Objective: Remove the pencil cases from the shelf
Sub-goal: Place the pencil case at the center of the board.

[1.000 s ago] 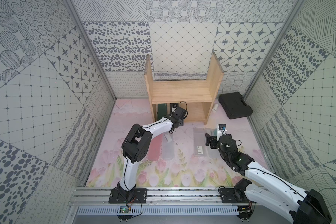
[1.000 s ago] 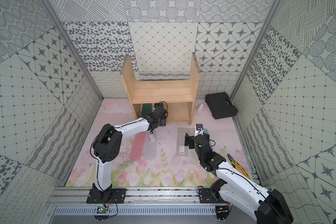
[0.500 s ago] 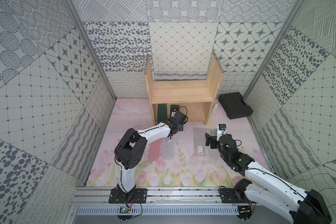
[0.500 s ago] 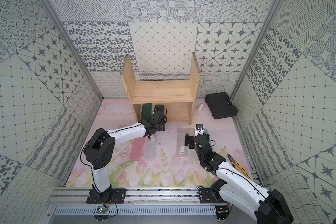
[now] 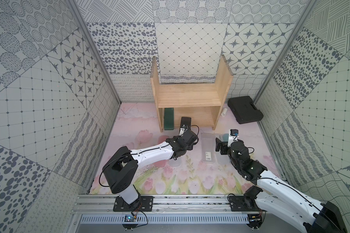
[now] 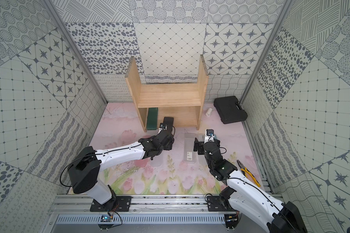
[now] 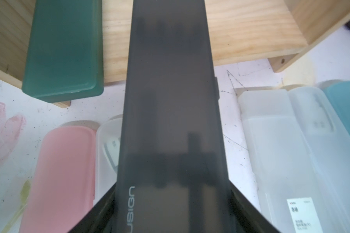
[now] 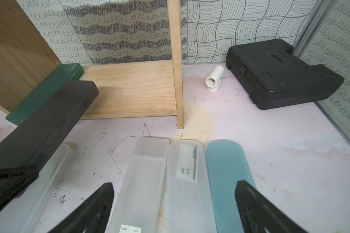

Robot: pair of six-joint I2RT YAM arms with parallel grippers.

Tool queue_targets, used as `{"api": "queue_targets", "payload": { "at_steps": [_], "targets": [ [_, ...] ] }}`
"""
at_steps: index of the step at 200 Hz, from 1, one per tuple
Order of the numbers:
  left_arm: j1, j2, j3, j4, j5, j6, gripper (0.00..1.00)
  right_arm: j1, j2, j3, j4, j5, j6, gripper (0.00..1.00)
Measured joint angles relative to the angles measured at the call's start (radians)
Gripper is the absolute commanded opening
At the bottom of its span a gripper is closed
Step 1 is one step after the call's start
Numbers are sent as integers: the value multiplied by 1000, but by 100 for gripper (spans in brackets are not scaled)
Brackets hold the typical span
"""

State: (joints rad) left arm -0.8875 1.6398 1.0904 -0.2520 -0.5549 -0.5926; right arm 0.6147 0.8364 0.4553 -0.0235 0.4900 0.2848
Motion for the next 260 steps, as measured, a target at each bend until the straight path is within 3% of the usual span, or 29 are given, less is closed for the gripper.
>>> {"api": "queue_targets", "payload": {
  "at_steps": [47,98,260],
  "targets": [
    [-153,-50,-71,-29,-81,-96,68,0,-19,-7,0,16,3,98],
    [-276,-6,-98,-48,-172,-218,68,-1,-38,-14,-4,22,15,98],
    [-316,293,18,6,-198,-377,68,-4,-204,-50,-50,200,50,98]
  ]
}}
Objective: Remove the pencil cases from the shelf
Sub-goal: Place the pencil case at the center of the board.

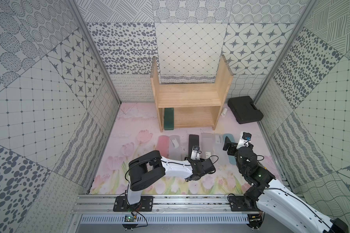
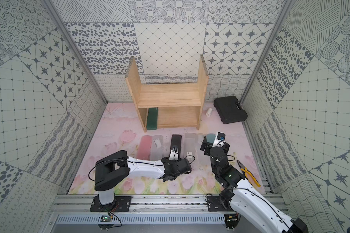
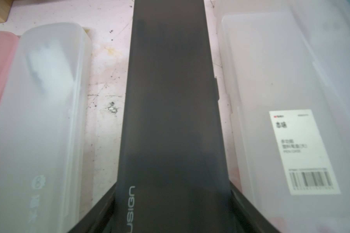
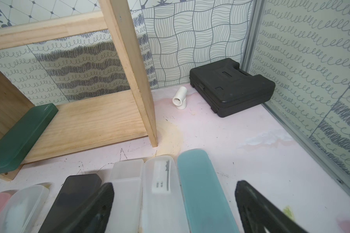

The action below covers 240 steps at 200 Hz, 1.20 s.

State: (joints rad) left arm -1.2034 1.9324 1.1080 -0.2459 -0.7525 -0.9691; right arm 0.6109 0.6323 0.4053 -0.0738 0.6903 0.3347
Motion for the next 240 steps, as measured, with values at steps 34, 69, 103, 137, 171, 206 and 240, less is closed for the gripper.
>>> {"api": "queue_targets", "payload": {
  "at_steps": [34,69,103,137,171,206,240],
  "targets": [
    [-12,43,42,11,20,-13,68,0,-40,-7,-2,26,7,98],
    [-22,77,77,13,25,-29,68,0,-56,-16,-6,37,14,98],
    [-29,95,101,14,25,-34,71,0,-56,-16,-6,37,15,98],
    [-32,105,119,14,26,-47,88,0,-56,-16,-6,40,15,98],
    [-33,97,118,8,24,-61,94,0,-56,-16,-6,45,15,98],
    [-34,51,89,-1,22,-75,97,0,-56,-16,-6,46,16,98],
    [-32,-33,56,-25,14,-71,99,0,-56,-16,-6,45,17,98]
  ]
}}
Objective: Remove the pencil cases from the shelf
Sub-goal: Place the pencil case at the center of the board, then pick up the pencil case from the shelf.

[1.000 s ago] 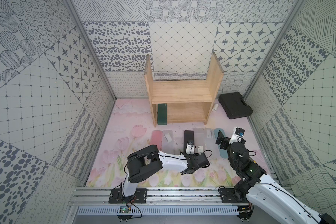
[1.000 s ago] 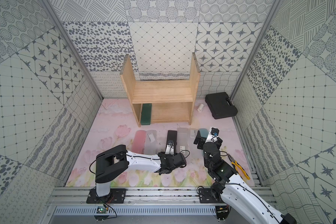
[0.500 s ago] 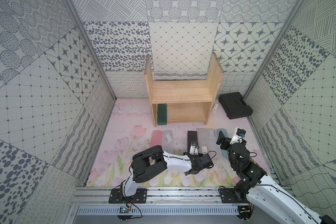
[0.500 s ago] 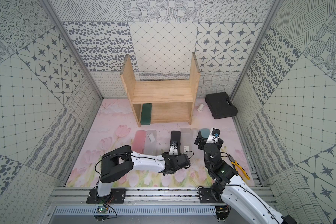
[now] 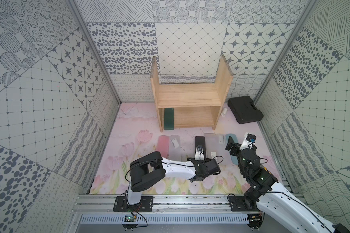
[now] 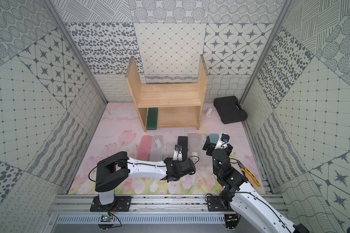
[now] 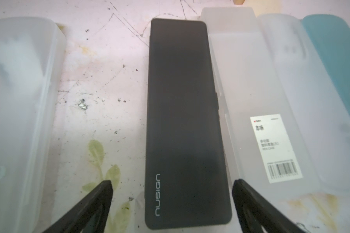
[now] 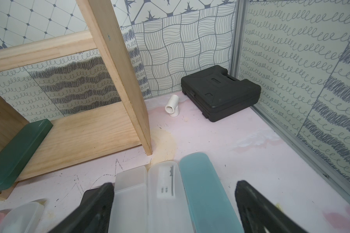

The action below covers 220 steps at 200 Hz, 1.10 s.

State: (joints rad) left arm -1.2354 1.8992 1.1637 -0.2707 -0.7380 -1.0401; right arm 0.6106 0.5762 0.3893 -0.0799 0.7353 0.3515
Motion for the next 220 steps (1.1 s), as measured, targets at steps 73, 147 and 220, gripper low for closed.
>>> {"api": "queue_targets", "payload": {
  "at_steps": [73,147,220],
  "targets": [
    [119,-261,-68,-10,53,163,99,-3,16,-14,34,-138,-35,98],
    [399,-406,-95,-11,177,351,99,-3,221,-10,80,-373,-98,98],
    [661,-363,-78,-8,278,468,99,-3,229,-10,85,-392,-99,98]
  ]
}}
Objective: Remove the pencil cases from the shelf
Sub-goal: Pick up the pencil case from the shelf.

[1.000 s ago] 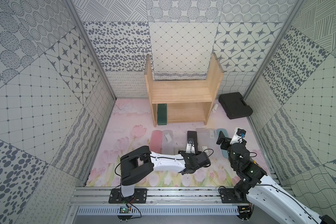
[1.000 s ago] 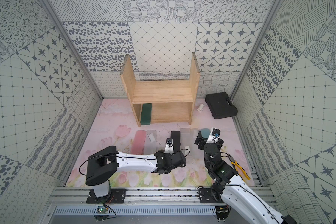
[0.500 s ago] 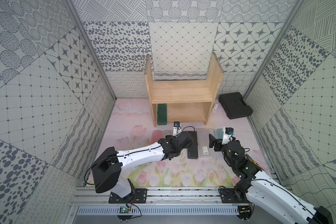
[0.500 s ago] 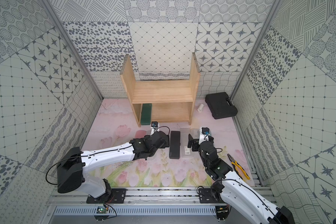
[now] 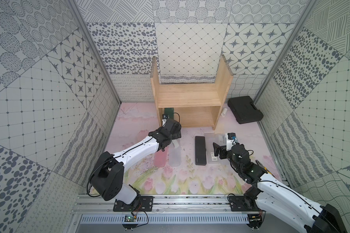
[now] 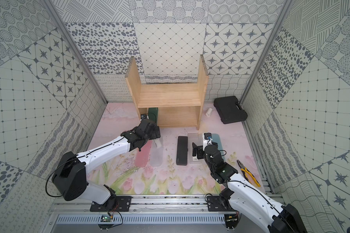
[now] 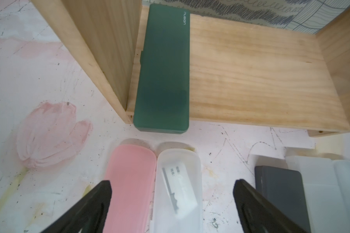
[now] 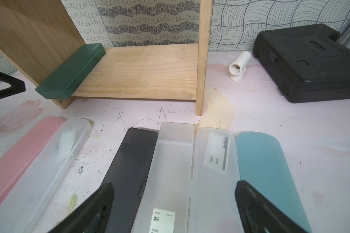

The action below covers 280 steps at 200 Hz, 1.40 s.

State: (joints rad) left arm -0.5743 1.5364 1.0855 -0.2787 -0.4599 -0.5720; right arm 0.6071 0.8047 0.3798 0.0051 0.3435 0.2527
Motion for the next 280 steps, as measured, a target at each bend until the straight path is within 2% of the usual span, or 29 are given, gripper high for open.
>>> {"api": "queue_targets", "payload": {
  "at_steps": [38,81,174,280],
  "targets": [
    [64,73,38,6,42,52,97,0,0,0,0,2,0,98],
    [97,146,78,35,81,107,93,0,0,0,0,5,-3,98],
    [100,249,106,110,88,182,90,0,0,0,7,9,-3,98],
    [100,307,123,182,47,235,86,-1,1,0,7,9,-3,98]
  ]
}}
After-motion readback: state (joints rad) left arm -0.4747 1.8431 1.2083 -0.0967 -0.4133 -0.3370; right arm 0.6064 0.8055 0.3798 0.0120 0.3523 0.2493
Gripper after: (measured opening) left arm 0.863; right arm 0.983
